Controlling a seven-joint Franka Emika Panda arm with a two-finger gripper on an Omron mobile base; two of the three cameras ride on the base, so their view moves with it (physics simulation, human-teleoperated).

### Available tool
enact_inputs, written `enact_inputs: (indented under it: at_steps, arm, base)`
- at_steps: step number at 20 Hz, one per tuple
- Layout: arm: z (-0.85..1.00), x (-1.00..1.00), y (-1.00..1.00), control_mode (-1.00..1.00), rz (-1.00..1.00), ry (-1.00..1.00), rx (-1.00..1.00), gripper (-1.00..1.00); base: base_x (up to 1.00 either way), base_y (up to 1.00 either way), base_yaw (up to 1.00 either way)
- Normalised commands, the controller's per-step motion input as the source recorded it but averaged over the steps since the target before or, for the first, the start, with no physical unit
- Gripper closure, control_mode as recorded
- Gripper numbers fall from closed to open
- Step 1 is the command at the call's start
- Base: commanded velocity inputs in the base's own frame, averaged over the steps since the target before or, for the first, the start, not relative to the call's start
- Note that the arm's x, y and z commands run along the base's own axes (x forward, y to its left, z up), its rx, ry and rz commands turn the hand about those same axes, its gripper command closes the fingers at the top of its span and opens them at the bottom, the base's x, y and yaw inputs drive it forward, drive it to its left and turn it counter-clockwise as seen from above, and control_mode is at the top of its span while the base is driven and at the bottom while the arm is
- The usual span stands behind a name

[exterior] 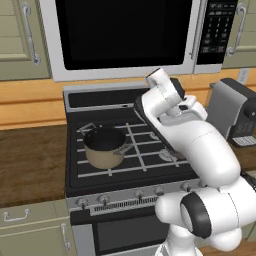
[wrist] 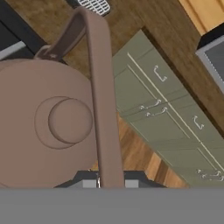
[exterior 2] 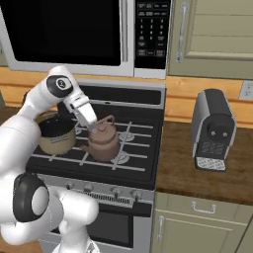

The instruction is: Pick the kettle from the counter and place it on a stove burner. Then turn the burner on.

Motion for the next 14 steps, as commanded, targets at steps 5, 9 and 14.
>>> enact_inputs:
  at_steps: [5,9,14]
  arm:
    - [-0.48,0.06,0.00,-1.00,0.00,0.03,-0.08,1.00]
    - [-0.22,0.19,0.00,-1.00,0.00,0.00,-0.02,1.00]
    - [0.02,0.22,0.00,-1.00,0.00,-0.06,0.03,1.00]
  base:
    - [0.00,0.00,0.00]
    - [0.00,0.00,0.00]
    - [0.00,0.00,0.00]
